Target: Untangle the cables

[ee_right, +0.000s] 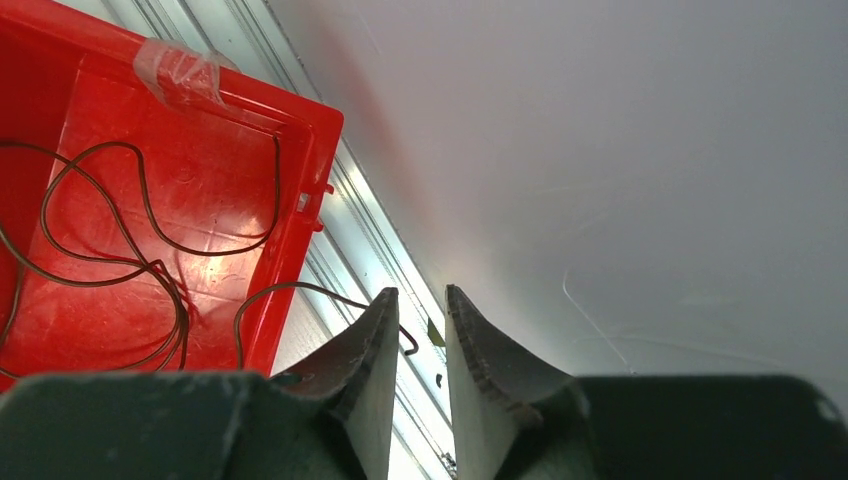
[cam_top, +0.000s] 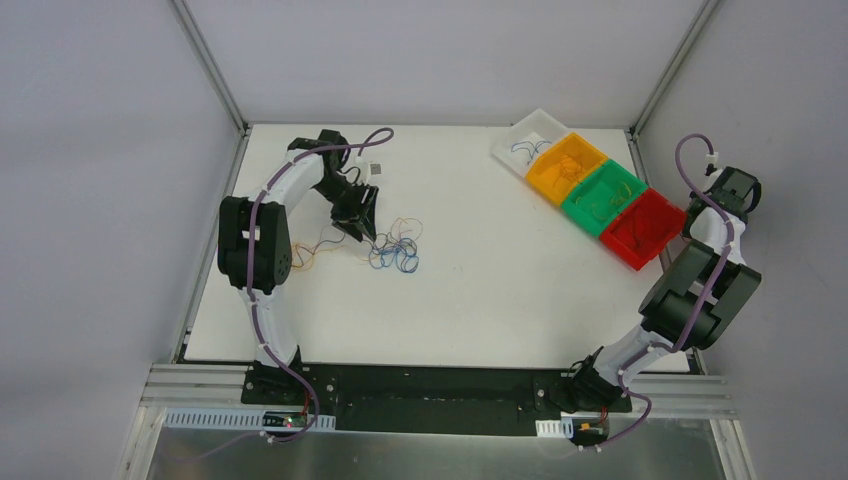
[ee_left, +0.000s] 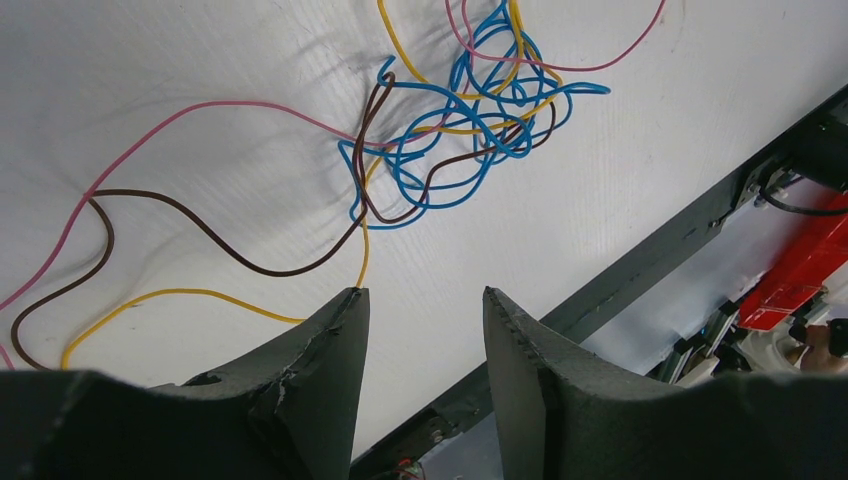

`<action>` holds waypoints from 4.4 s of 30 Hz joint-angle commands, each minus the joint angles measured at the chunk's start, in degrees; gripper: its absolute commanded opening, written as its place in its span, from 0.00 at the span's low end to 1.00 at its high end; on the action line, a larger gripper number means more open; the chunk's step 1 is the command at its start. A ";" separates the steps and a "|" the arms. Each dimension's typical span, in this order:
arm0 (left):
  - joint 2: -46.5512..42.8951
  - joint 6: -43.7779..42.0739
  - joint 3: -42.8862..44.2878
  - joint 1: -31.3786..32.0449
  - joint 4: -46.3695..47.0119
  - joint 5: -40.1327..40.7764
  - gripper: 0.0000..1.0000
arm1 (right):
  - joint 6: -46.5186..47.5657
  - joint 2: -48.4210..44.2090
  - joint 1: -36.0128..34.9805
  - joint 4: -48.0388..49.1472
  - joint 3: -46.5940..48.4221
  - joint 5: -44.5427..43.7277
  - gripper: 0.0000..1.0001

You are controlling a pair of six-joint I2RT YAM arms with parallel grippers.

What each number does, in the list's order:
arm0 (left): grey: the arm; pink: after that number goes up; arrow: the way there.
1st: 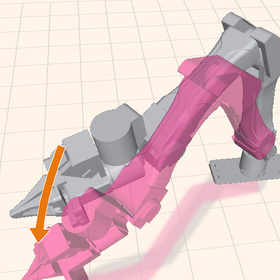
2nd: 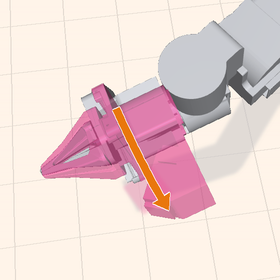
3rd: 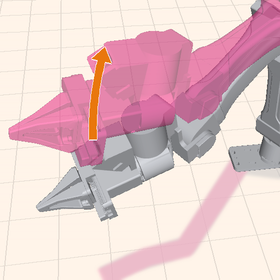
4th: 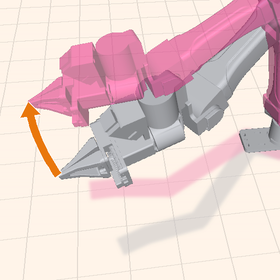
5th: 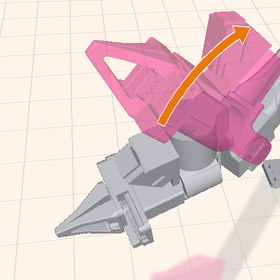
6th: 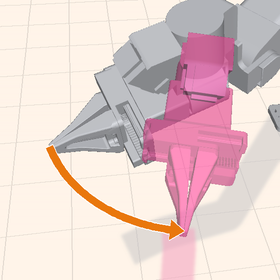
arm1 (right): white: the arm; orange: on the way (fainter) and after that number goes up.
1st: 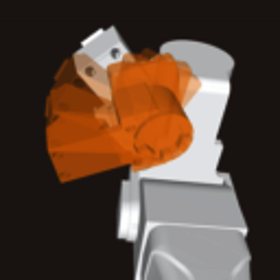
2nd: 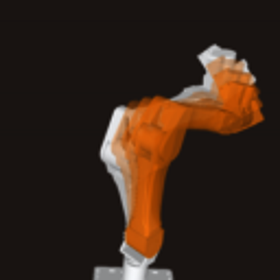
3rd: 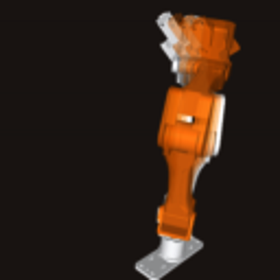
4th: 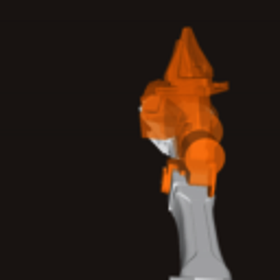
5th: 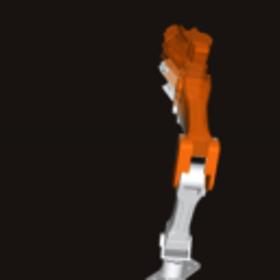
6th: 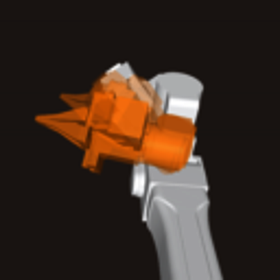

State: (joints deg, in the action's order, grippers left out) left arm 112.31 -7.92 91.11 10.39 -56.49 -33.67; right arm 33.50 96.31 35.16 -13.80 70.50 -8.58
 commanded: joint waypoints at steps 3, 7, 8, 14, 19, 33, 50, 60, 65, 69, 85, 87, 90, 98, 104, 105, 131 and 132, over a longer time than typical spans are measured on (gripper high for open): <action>0.63 0.79 2.49 -0.26 -1.79 -0.04 0.47 | 0.24 0.22 0.18 0.04 0.34 0.32 0.24; 0.76 0.86 2.56 -0.31 -1.79 -0.08 0.47 | 0.34 0.29 0.18 -0.43 0.38 0.36 0.24; 0.72 0.87 2.62 -0.29 -1.81 -0.08 0.47 | 0.34 0.39 0.18 -0.43 0.30 0.39 0.24; 0.98 0.84 3.66 -0.35 -1.78 0.18 0.46 | 0.21 0.97 0.21 -0.82 0.24 0.41 0.17; 1.13 0.56 3.99 -0.36 -1.81 0.44 0.46 | -0.18 0.79 0.27 -1.25 -0.08 0.72 0.15; 1.15 0.06 3.64 -0.33 -1.88 0.26 0.46 | -6.05 -1.60 -3.40 -2.72 4.38 5.64 0.00; 0.37 0.29 3.11 -0.37 -1.87 0.62 0.46 | -6.26 9.42 -13.21 2.23 5.00 -3.76 0.00; 1.22 0.43 3.64 -0.38 -1.89 0.11 0.46 | -4.07 7.15 -10.46 3.19 2.62 -4.29 0.08; 1.46 0.23 4.43 -0.37 -1.87 -0.15 0.46 | -7.17 4.08 -11.44 0.48 4.39 -0.93 0.34; 1.09 0.13 3.88 -0.37 -1.88 -0.56 0.46 | -9.38 1.69 -11.78 -4.25 8.69 1.73 0.45; 5.71 2.27 -2.01 4.00 4.18 -5.11 0.39 | -10.63 -7.75 -11.62 -27.54 20.11 20.67 0.81; 8.21 3.24 -2.04 6.57 5.56 -5.47 0.34 | -10.63 -9.14 -11.60 -31.85 20.68 27.43 0.81; 13.52 6.28 1.00 11.35 8.17 -7.94 0.24 | -12.86 -10.38 -12.37 -37.34 20.87 38.03 0.81; 12.61 9.46 14.06 18.95 9.09 -15.05 0.20 | -16.53 -13.97 -22.12 -35.56 11.75 45.94 0.79; -5.25 4.93 -0.61 8.83 9.21 -18.90 0.49 | -19.84 -12.26 -31.26 -29.92 7.16 46.39 0.76; -7.57 5.16 -3.41 5.73 9.19 -18.48 0.52 | -20.31 -11.74 -33.08 -28.93 6.54 46.26 0.76; 7.77 -1.43 6.12 -0.04 11.21 -2.51 0.61 | -25.96 13.57 -60.74 -13.33 11.43 29.46 0.72; 8.89 -1.44 6.77 0.78 11.59 -2.23 0.61 | -26.14 14.04 -60.87 -13.49 11.38 29.37 0.71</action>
State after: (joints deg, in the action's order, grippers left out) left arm 118.30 -7.57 93.60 8.03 -45.63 -36.86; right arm 8.69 108.95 -25.50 -28.67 79.22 22.85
